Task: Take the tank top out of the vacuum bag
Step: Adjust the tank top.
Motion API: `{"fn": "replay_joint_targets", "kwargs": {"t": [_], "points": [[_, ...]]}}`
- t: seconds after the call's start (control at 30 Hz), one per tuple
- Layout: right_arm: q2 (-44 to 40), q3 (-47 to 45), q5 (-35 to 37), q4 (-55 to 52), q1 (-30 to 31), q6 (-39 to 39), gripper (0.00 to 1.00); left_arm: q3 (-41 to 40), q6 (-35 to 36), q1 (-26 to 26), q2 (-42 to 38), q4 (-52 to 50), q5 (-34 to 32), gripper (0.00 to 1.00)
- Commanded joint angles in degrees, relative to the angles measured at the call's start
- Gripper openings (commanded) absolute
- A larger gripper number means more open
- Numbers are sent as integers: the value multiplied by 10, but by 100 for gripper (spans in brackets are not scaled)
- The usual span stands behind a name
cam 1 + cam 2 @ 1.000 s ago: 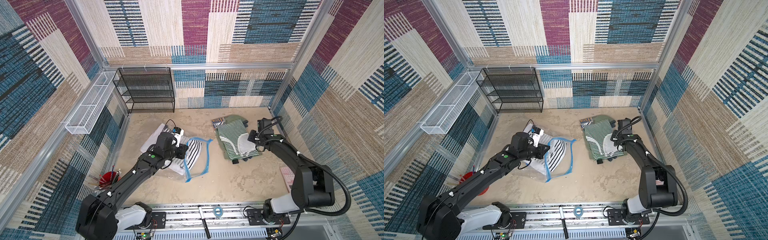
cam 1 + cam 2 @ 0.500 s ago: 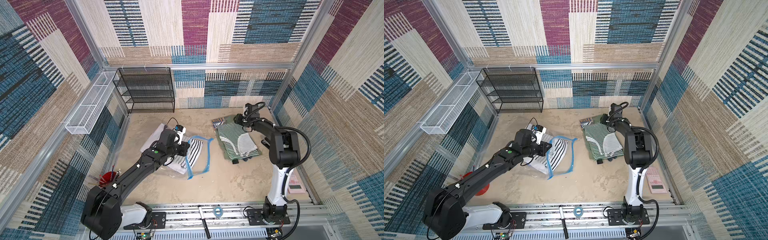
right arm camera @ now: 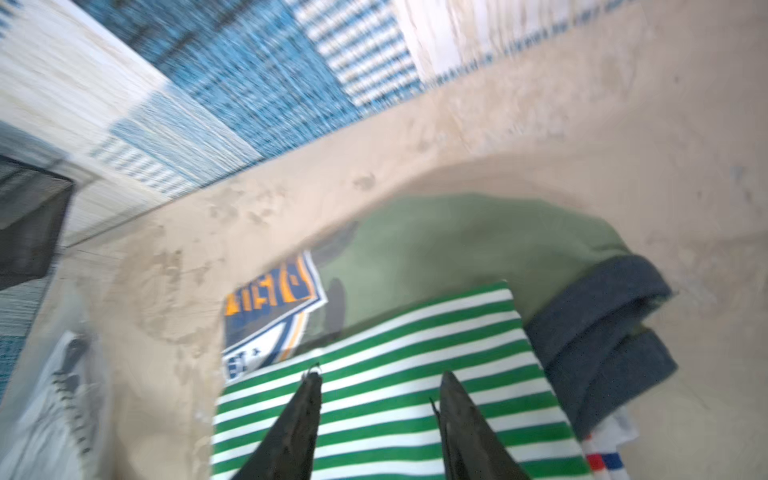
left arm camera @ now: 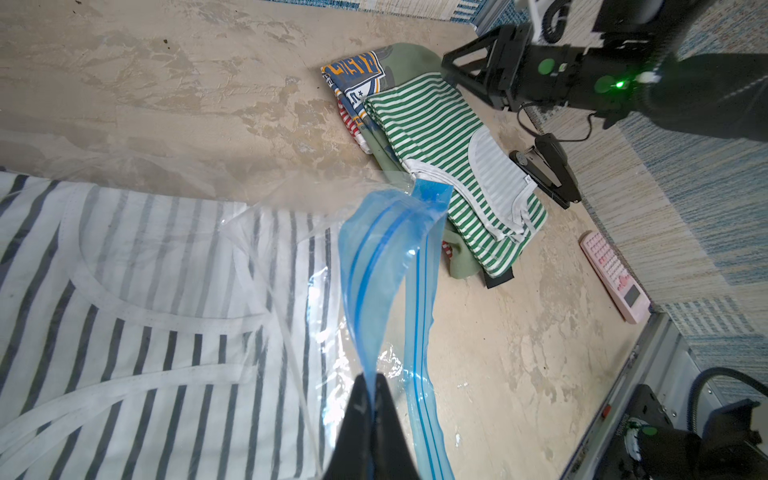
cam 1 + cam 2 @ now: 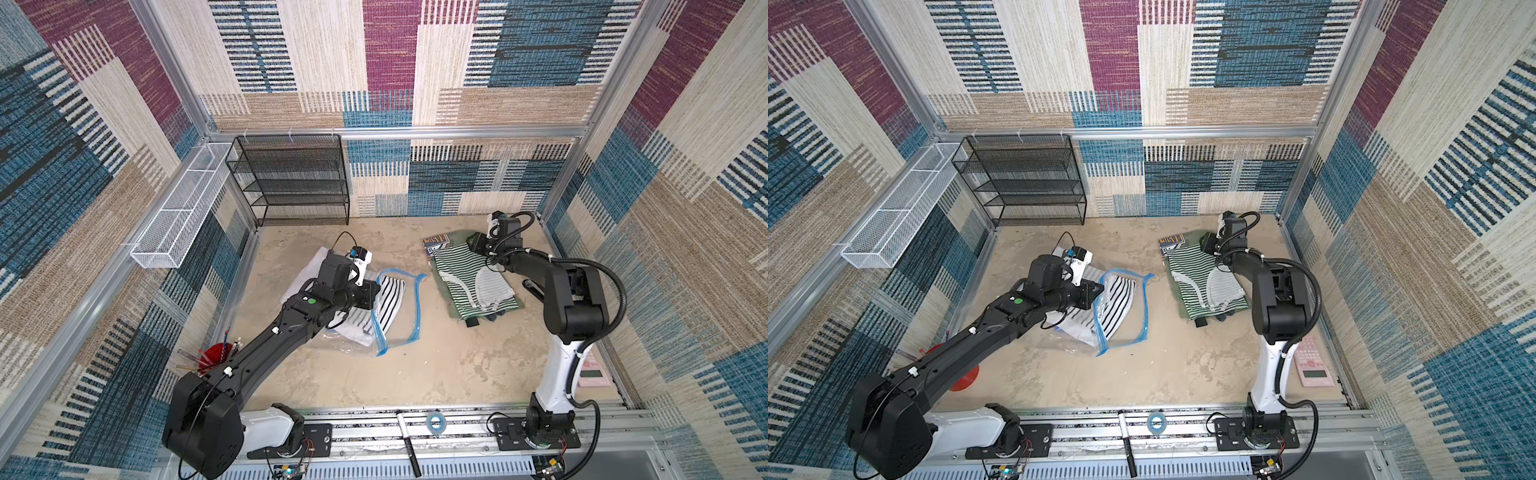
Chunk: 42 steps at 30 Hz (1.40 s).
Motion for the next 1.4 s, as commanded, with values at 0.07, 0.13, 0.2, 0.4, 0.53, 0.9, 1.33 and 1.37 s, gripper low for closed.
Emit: {"fn": "replay_joint_targets", "kwargs": {"t": [0.07, 0.13, 0.2, 0.4, 0.53, 0.9, 1.33, 1.37], "points": [[-25, -24, -86, 32, 31, 6, 48, -15, 8, 1, -13, 13, 5, 0], [-8, -19, -117, 27, 55, 12, 48, -18, 7, 1, -15, 13, 7, 0], [13, -17, -137, 38, 78, 23, 48, -19, 7, 1, -19, 12, 8, 0], [71, -20, -140, 83, 111, 80, 47, -32, 6, 1, -42, 7, -2, 0], [93, -30, -126, 86, 111, 84, 47, -32, 10, 1, -48, 2, -3, 0], [-3, -24, -185, 91, 112, 48, 48, -16, 18, 1, -58, -8, 10, 0], [-297, -245, -77, 68, 100, 41, 80, 72, 60, 1, -26, -55, 13, 0], [-317, -261, -76, 67, 95, 43, 95, 92, 72, 1, -16, -66, 1, 0]]}}
